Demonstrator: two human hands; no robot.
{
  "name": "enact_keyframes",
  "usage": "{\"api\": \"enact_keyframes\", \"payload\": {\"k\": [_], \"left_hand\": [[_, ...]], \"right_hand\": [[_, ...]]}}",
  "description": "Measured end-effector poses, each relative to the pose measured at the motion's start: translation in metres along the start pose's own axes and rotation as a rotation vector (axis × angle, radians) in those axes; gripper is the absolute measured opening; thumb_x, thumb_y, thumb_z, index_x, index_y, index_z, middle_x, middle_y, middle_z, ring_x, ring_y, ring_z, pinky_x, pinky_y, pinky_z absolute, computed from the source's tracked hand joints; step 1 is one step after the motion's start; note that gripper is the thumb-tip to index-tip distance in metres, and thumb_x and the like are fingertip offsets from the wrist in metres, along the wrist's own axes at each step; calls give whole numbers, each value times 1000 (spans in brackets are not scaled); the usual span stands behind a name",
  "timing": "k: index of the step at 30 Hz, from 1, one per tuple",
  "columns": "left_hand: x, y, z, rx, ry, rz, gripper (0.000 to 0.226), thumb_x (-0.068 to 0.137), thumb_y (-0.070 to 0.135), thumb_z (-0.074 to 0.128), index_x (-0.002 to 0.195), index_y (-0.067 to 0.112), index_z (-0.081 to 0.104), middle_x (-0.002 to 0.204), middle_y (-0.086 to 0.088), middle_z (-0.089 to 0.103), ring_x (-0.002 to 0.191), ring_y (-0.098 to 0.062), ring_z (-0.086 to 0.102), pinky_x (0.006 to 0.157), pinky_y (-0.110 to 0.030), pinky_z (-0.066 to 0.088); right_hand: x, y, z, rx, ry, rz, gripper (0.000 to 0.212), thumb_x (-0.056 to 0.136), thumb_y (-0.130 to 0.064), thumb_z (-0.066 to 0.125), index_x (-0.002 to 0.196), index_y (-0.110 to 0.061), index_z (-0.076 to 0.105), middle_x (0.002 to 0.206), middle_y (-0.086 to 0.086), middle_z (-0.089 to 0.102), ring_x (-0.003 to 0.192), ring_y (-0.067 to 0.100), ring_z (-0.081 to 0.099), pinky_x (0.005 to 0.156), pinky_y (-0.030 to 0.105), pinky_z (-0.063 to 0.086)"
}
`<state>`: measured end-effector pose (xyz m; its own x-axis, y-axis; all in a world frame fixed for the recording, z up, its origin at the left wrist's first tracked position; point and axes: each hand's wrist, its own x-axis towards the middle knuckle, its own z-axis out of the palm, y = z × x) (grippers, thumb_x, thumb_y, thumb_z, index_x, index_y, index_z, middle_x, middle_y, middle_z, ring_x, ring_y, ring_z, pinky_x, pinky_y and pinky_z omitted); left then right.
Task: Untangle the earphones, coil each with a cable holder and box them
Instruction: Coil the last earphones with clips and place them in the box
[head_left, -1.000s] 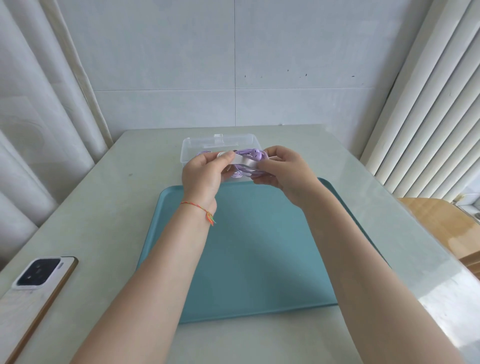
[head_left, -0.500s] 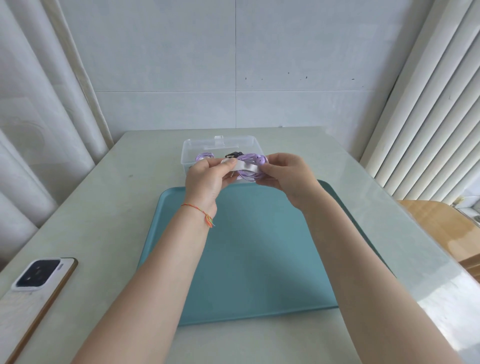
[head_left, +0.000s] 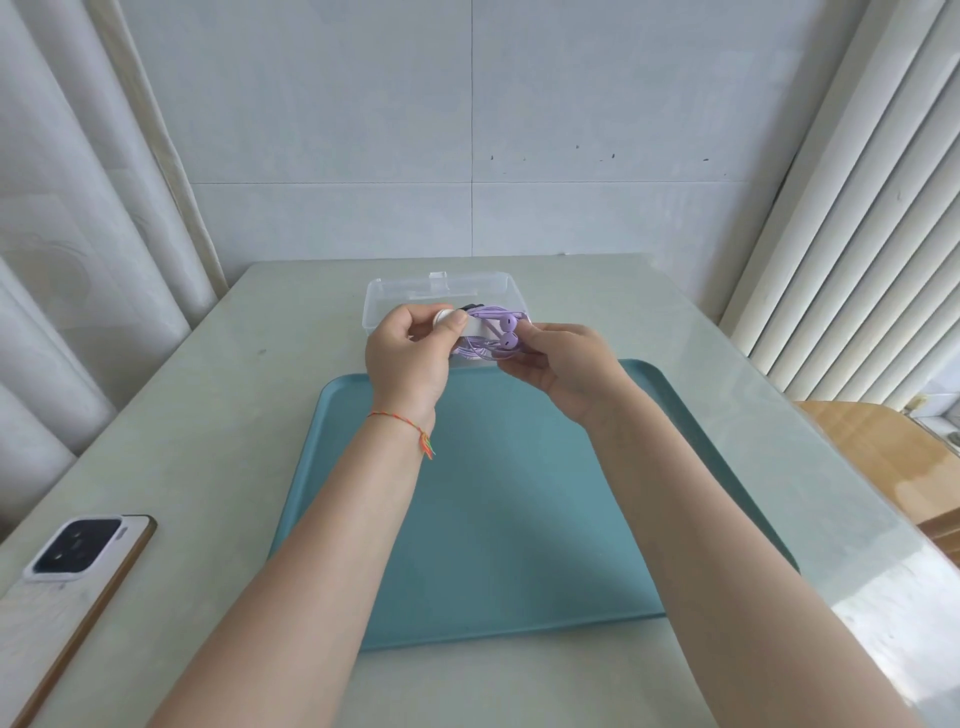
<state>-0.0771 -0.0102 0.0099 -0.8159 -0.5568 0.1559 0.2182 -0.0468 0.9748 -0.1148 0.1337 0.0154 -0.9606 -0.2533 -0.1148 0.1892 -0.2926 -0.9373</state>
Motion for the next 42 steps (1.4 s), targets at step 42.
{"api": "enact_keyframes", "payload": {"k": [42], "left_hand": [[10,4,-5,-235,-147,-235,11,90,6,63,80,5,68,77,-8,68,70,-20,66,64,-24,56]], "right_hand": [[-2,-3,1,-101,23,-102,12,92,-10,62,95,-2,68,80,10,67,75,22,65,79,31,57]]}}
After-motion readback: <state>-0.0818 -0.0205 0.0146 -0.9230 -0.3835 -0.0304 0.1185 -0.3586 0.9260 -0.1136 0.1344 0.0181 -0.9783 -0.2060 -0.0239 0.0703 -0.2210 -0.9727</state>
